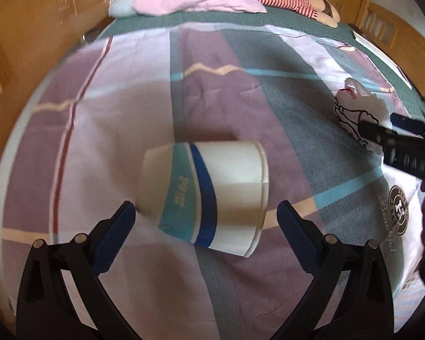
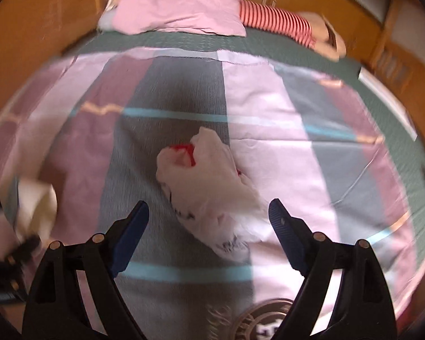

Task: Collect trash
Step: 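Grasp the white paper cup with the left gripper while the right gripper grasps the white plastic bag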

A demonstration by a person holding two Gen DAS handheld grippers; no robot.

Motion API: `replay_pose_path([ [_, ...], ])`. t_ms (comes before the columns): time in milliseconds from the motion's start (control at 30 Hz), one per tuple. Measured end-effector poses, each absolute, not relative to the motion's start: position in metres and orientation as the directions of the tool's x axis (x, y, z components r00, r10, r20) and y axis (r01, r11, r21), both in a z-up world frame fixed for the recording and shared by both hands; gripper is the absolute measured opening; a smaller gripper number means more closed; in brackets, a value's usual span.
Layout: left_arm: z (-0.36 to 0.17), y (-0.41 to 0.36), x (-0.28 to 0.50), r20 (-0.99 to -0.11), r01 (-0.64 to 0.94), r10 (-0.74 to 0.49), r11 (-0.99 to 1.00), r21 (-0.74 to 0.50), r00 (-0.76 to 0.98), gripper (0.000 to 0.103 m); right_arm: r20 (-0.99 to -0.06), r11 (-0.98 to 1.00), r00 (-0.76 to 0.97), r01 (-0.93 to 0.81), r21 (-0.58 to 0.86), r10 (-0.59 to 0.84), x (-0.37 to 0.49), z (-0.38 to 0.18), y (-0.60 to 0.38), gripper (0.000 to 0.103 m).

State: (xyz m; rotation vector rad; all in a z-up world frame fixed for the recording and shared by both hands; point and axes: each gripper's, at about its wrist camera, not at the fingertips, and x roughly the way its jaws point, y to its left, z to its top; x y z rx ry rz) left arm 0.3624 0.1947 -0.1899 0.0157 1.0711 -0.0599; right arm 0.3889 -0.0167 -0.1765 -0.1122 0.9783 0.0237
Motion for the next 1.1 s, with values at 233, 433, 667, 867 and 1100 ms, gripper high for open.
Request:
replay_pose_path([
  [233,-0.209,0.204,0.369,-0.899,0.023,-0.078,0.997,-0.075,0.431,0.091,-0.853,0.974,0.516,-0.147,-0.174,-0.075,0.39,-0.197,0.001,0.027],
  [433,-0.206,0.222,0.365,-0.889,-0.007,-0.076,0.996,-0.089,0.452,0.05,-0.824,0.992,0.554,-0.047,0.115,0.122,0.34,-0.166,-0.011,0.022],
  [667,-0.199,0.246,0.353,-0.878,-0.028,-0.134,0.986,-0.165,0.46,0.022,-0.776,0.897,0.508,0.016,0.442,0.373,0.28,-0.152,-0.004,0.022],
  [867,-0.174,0.254,0.33,-0.849,0.0,-0.123,0.99,-0.143,0.514,0.007,-0.815,0.887,0.443,0.083,0.453,0.375,0.277,-0.173,-0.01,0.022],
  [1100,-0.133,0.259,0.285,-0.791,-0.089,-0.038,0.989,-0.116,0.61,0.004,-0.806,0.924,0.502,0.032,0.38,0.314,0.279,-0.161,-0.007,0.022],
])
